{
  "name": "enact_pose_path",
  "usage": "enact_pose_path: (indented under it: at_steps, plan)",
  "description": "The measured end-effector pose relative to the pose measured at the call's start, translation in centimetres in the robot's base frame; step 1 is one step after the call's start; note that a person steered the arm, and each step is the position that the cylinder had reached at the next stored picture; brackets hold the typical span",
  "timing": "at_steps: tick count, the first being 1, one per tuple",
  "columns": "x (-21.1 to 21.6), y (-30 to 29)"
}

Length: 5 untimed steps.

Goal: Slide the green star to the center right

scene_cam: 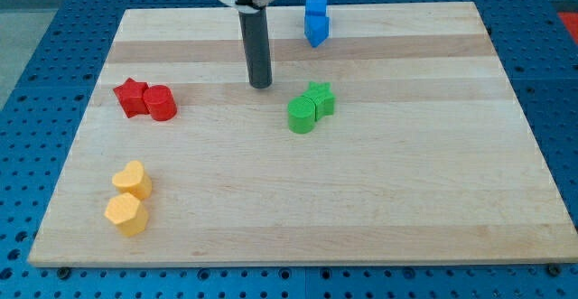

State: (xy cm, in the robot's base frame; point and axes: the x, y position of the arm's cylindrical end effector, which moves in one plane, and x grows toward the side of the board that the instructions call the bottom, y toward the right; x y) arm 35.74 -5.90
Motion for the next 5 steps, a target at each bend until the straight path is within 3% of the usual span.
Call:
enact_pose_path:
  at_steps: [5]
  plan:
    - [0.59, 0.00]
